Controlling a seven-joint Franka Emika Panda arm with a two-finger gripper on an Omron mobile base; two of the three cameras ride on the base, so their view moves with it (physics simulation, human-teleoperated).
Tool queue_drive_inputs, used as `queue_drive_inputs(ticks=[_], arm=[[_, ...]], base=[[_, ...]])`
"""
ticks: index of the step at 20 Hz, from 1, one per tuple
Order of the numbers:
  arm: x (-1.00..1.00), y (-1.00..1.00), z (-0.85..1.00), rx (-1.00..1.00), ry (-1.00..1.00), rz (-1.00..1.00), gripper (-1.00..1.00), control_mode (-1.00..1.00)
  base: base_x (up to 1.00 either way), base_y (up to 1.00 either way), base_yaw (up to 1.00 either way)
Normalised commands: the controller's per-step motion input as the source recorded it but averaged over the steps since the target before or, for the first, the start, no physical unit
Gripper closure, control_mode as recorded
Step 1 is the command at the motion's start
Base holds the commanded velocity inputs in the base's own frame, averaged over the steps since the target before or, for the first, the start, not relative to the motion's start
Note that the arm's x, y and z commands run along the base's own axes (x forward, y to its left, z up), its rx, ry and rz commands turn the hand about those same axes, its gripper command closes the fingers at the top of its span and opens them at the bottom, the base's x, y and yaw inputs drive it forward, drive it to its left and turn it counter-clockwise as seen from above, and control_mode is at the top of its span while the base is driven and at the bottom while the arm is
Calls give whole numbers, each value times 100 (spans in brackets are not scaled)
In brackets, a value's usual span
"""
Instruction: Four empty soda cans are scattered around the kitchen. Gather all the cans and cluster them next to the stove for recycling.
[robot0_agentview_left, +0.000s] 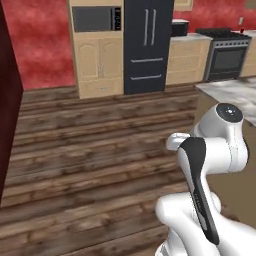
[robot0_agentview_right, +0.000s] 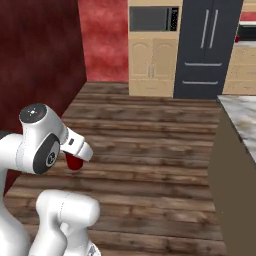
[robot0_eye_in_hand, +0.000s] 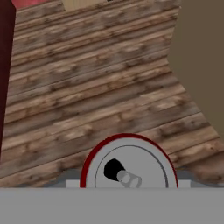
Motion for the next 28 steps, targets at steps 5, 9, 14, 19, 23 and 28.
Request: queue_drive_inputs(ticks=[5, 9, 14, 19, 23, 28], arm=[[0, 0, 0, 0, 0, 0, 100, 100], [0, 0, 0, 0, 0, 0, 100, 100], [0, 0, 0, 0, 0, 0, 100, 100], [0, 0, 0, 0, 0, 0, 100, 100], [0, 0, 0, 0, 0, 0, 100, 100], [0, 0, 0, 0, 0, 0, 100, 100]], base=[[77, 4, -13], [69, 0, -12], [73, 1, -14], [69, 5, -19], [70, 9, -22], [70, 12, -22]])
